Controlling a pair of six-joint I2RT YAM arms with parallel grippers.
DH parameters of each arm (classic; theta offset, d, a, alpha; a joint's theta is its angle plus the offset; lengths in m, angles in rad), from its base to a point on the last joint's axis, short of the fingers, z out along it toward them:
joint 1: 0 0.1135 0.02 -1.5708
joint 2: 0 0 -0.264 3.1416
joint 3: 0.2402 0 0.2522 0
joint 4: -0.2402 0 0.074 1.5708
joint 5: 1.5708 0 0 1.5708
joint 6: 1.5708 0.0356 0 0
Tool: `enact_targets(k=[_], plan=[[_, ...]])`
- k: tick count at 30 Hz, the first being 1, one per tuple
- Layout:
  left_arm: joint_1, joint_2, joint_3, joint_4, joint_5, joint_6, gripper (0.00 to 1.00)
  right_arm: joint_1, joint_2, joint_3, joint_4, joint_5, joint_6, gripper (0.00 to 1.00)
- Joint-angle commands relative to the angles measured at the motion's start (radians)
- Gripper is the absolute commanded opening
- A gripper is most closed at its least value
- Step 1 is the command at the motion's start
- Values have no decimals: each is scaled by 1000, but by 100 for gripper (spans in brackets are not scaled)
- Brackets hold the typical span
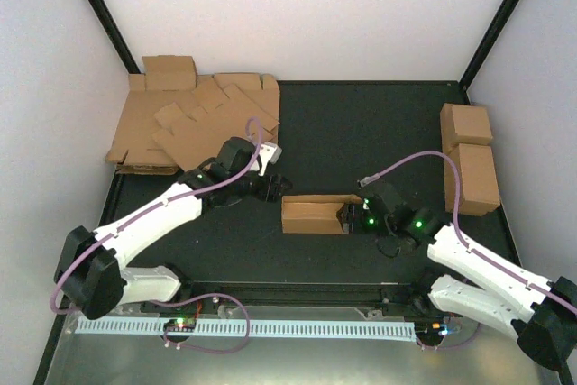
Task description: Fold the paper box
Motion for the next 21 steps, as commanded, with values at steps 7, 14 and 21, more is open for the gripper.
enact_targets(k=[7,14,21], plan=[[5,83,62,8,44,21,59,-9,-16,-34,54,-39,-17,66],[5,108,63,31,79,10,52,-21,3,-39,75,-32,-5,66],[5,99,-3,90,124,-32,44,-38,16,-62,116,-18,34,65]])
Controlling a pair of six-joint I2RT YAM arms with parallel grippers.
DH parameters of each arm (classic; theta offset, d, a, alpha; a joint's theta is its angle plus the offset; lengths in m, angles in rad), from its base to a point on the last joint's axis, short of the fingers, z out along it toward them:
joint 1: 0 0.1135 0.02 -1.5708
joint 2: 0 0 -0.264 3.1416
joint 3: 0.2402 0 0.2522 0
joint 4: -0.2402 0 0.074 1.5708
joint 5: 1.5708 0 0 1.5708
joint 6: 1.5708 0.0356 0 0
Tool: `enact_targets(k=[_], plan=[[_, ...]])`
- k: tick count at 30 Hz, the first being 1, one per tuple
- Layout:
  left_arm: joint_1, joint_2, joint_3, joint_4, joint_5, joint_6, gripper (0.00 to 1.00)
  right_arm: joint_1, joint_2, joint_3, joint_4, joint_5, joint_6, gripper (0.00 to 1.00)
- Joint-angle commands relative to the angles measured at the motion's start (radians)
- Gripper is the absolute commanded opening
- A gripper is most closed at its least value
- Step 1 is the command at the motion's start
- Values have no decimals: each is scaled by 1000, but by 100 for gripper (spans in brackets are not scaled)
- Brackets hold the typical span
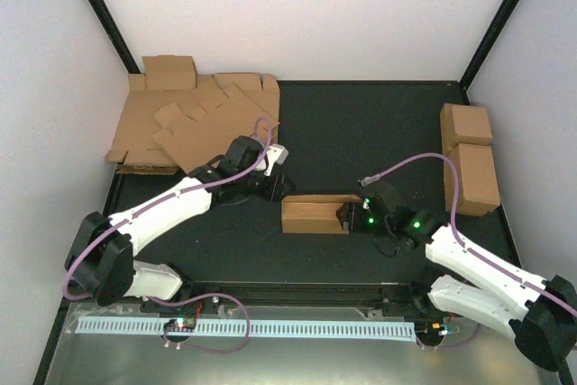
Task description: Fold the paper box
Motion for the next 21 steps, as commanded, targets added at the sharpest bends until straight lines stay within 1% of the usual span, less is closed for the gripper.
enact_targets(k=[1,10,21], plan=[[5,-13,-35,77,62,-36,43,-9,18,-20,45,11,22,65],[2,-32,-115,129,88,-58,33,-9,58,-26,43,8,30,60],[-2,-51,-211,199,92,-83,28,-9,79,-37,52,5,41,59]])
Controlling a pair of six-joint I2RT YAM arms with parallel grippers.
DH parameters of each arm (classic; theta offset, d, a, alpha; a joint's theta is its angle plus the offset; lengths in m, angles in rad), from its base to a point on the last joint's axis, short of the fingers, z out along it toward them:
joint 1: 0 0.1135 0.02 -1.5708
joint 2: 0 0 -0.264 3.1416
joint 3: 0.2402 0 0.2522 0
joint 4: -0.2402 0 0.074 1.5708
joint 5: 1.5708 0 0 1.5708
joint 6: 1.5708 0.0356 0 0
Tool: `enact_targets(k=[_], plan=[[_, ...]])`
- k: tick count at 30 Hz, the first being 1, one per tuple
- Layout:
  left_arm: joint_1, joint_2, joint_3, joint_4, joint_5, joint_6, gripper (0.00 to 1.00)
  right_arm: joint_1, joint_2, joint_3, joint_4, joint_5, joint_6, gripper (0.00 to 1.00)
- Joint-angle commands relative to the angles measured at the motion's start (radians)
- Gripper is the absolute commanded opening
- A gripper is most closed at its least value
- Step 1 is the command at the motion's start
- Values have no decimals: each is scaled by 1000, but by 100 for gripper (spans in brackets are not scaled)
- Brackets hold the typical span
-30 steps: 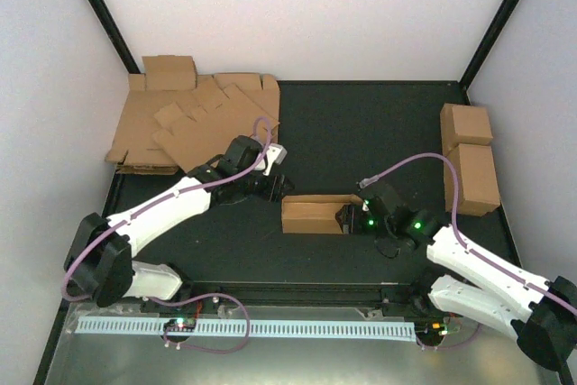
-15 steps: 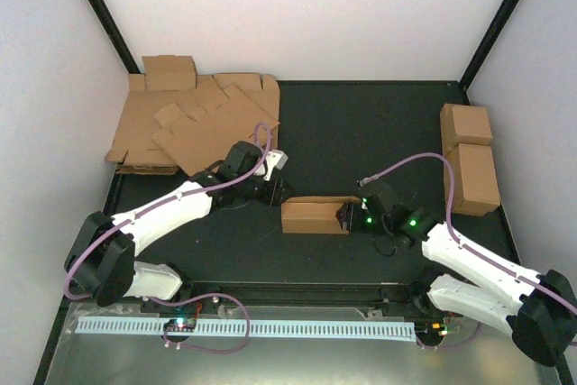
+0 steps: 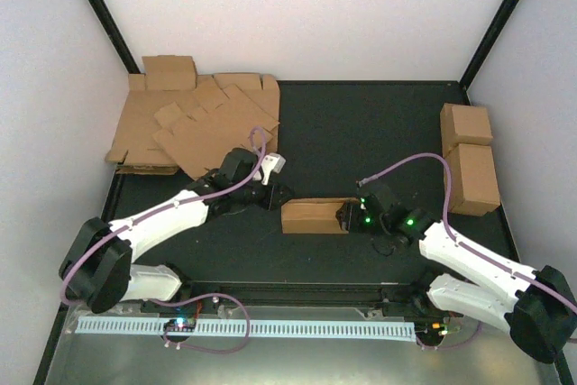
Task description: Fold the paper box
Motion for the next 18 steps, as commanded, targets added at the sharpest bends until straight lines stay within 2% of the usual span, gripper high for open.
enact_targets(k=[1,18], plan=[[-2,-6,-59,3,2,-17,28,-4,13,-15,10,4,14,59],[-11,-12,-118,25,-14,-31,25,-5,15,-9,3,10,11,59]])
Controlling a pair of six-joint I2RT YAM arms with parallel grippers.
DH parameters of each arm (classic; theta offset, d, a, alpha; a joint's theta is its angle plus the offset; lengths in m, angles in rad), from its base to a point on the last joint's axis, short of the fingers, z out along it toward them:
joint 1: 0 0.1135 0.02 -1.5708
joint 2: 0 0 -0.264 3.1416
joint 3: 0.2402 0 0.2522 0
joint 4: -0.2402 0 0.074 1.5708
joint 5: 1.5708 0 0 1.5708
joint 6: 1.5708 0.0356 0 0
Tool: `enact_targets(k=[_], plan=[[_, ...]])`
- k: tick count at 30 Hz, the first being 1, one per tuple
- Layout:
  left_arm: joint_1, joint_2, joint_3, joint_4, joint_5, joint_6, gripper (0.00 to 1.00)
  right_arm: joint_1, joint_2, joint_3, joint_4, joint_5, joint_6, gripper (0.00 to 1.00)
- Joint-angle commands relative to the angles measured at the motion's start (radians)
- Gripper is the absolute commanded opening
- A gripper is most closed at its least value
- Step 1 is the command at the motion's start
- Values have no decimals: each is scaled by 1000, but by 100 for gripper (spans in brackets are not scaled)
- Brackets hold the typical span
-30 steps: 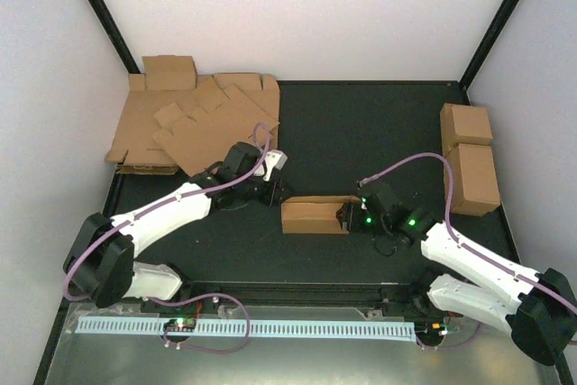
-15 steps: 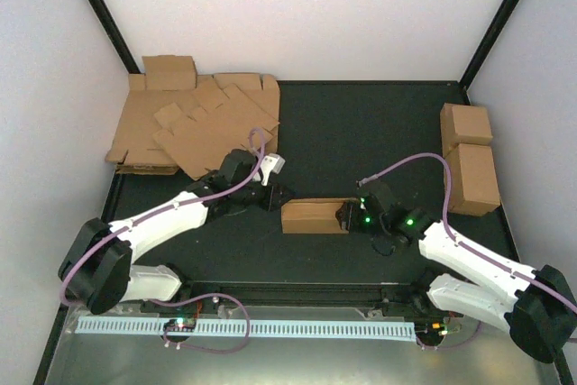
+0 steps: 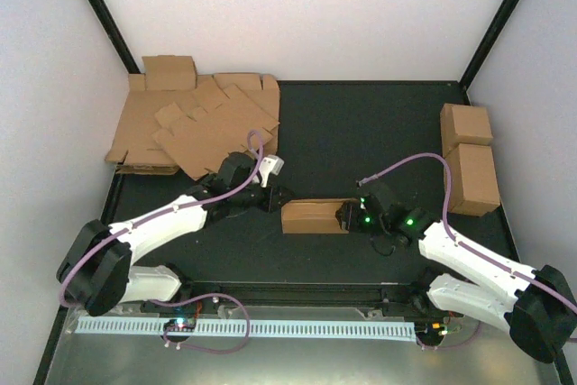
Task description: Fold the paper box
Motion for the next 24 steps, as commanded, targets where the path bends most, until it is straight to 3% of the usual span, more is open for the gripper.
enact_targets(k=[1,24], plan=[[-9,9,-56,-85,-27,2,25,-4,8,-9,-7,9,0,59],[-15,-15,-82,-82,-50,-1,24,-4,-33,-5,-42,2,-50,60]])
